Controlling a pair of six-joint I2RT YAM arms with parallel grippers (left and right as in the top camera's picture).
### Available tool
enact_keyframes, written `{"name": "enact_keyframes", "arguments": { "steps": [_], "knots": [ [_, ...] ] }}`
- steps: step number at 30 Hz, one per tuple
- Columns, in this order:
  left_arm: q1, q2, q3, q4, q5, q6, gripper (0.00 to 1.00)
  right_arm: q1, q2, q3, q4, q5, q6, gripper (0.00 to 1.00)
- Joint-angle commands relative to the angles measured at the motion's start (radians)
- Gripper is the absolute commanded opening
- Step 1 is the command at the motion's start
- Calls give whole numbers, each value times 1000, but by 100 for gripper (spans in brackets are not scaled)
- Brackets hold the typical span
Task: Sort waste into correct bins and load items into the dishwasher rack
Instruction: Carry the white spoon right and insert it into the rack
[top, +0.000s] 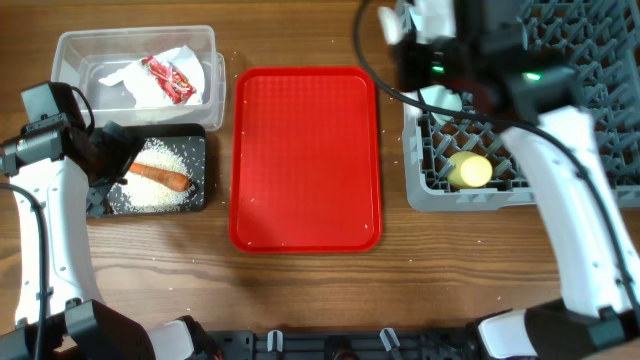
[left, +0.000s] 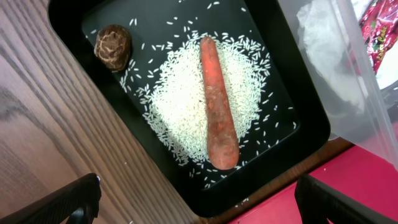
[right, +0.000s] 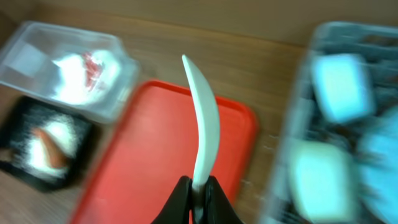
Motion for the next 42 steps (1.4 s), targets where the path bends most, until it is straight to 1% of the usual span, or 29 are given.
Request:
{"name": "enact_keyframes", "arguments": {
  "steps": [1,5,11,13,17,20,21,22,23,26,28,29,30,32,33,35,36,37,38,39,40,42],
  "knots": [
    [5,6,8,4,11,-3,100,-113,-6,0,-95,146,-145,4],
    [5,6,8,4,11,-3,100,-238,-4,-64,-163,152,-144,4],
    [5,6,8,4,11,-3,100,-380,4,-189,-153,201,-169,4],
    [5,6,8,4,11,-3,100,-432,16,-239,-117,262,-170,4],
    [5,6,8,5,11,-3,100,-500,24,-335,-40,263,-169,4],
    [5,6,8,5,11,-3,100,-516,24,-376,32,264,-171,4],
    [5,6,8,4,11,-3,100,-516,24,-385,51,263,-171,11],
    [5,6,8,4,11,-3,100,-516,25,-386,57,263,-170,42],
    [5,6,8,4,11,-3,100,-516,25,-386,58,253,-171,47],
    [5,6,8,4,11,-3,100,-516,25,-386,60,216,-171,50],
    [5,6,8,4,11,-3,100,-516,25,-386,58,188,-170,55],
    [5,6,8,4,11,-3,100,-516,25,-386,55,162,-170,55],
    [5,6,8,4,11,-3,100,-516,24,-386,51,130,-170,55],
    [5,6,8,4,11,-3,100,-516,6,-373,24,-7,-170,56],
    [5,6,8,5,11,-3,100,-516,-5,-367,17,-48,-169,60],
    [5,6,8,4,11,-3,100,-514,-72,-357,-6,-211,-167,68],
    [5,6,8,4,11,-3,100,-512,-112,-357,-16,-260,-165,100],
    [5,6,8,4,11,-3,100,-509,-159,-357,-28,-313,-148,100],
    [5,6,8,4,11,-3,100,-509,-191,-357,-37,-345,-108,100],
    [5,6,8,4,11,-3,100,-509,-249,-357,-42,-414,64,100],
    [5,6,8,4,11,-3,100,-509,-283,-357,-37,-429,234,100],
    [5,6,8,5,11,-3,100,-509,-331,-357,-38,-410,498,100]
  ]
}}
